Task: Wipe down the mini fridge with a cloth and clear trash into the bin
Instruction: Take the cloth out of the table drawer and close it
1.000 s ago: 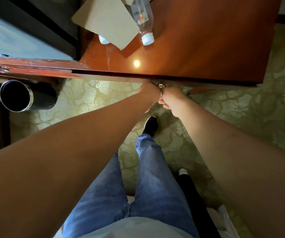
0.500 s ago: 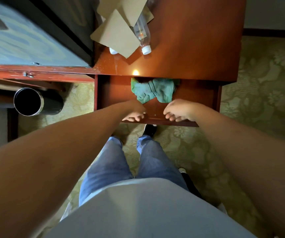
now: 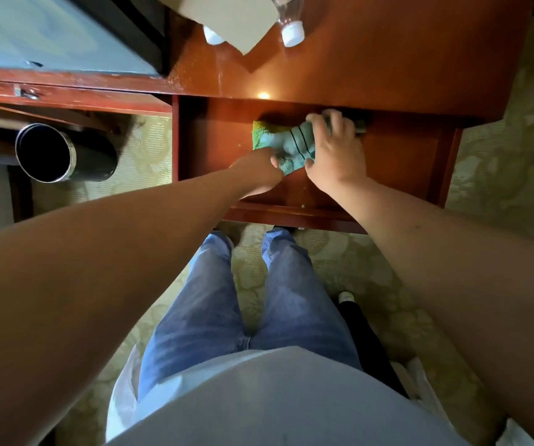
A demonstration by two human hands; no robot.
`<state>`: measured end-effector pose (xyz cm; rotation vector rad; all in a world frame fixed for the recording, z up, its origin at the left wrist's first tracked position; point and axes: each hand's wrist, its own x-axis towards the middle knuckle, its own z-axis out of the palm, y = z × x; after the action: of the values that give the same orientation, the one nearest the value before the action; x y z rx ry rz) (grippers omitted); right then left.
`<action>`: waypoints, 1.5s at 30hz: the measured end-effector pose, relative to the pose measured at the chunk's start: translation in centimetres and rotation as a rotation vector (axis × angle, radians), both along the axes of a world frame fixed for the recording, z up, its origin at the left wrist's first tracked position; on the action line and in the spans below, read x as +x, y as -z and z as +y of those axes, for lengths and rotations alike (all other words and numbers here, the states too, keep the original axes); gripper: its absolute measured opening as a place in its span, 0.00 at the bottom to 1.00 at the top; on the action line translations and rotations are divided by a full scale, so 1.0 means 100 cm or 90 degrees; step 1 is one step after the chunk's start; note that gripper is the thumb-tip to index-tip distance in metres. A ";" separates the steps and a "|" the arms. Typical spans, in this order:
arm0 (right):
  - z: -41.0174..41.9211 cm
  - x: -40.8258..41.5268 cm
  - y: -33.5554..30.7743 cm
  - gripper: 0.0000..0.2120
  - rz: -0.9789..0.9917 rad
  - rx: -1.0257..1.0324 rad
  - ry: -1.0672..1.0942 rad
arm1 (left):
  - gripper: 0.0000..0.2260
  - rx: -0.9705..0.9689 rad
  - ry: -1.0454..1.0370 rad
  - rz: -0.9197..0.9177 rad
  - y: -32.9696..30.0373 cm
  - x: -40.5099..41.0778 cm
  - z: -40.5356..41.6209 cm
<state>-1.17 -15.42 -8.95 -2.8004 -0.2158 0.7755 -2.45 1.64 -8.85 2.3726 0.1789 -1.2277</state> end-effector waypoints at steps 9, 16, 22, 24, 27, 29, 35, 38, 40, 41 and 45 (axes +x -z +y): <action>0.010 0.017 0.009 0.24 0.074 -0.087 -0.053 | 0.18 0.064 0.540 0.023 -0.001 -0.027 0.002; -0.022 0.027 -0.023 0.11 0.354 0.262 0.271 | 0.18 0.168 0.419 -0.035 -0.018 -0.043 0.007; -0.033 0.023 -0.066 0.04 0.451 0.296 0.404 | 0.16 0.207 0.263 -0.010 -0.031 -0.041 0.006; -0.036 0.021 -0.072 0.03 0.497 0.245 0.393 | 0.14 0.210 0.229 -0.032 -0.034 -0.032 0.008; -0.040 0.016 -0.074 0.07 0.600 0.184 0.311 | 0.15 0.206 0.201 -0.092 -0.035 -0.022 0.015; -0.041 0.012 -0.072 0.09 0.637 0.109 0.236 | 0.16 0.196 0.192 -0.128 -0.034 -0.018 0.018; -0.048 0.007 -0.056 0.23 0.496 -0.023 0.084 | 0.26 0.132 0.172 -0.128 -0.028 -0.005 0.033; -0.049 0.017 -0.050 0.41 0.427 0.042 0.177 | 0.31 0.129 0.133 -0.141 -0.025 0.008 0.040; -0.050 0.029 -0.044 0.43 0.378 0.036 0.217 | 0.32 0.124 0.111 -0.162 -0.025 0.018 0.043; -0.051 0.032 -0.043 0.43 0.363 0.019 0.219 | 0.32 0.122 0.100 -0.166 -0.025 0.023 0.044; -0.050 0.028 -0.041 0.44 0.390 0.028 0.200 | 0.31 0.112 0.090 -0.141 -0.025 0.029 0.045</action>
<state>1.68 -20.43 -4.88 -2.3270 0.2983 1.4505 0.45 6.16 -6.35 2.6932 0.0500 -1.0349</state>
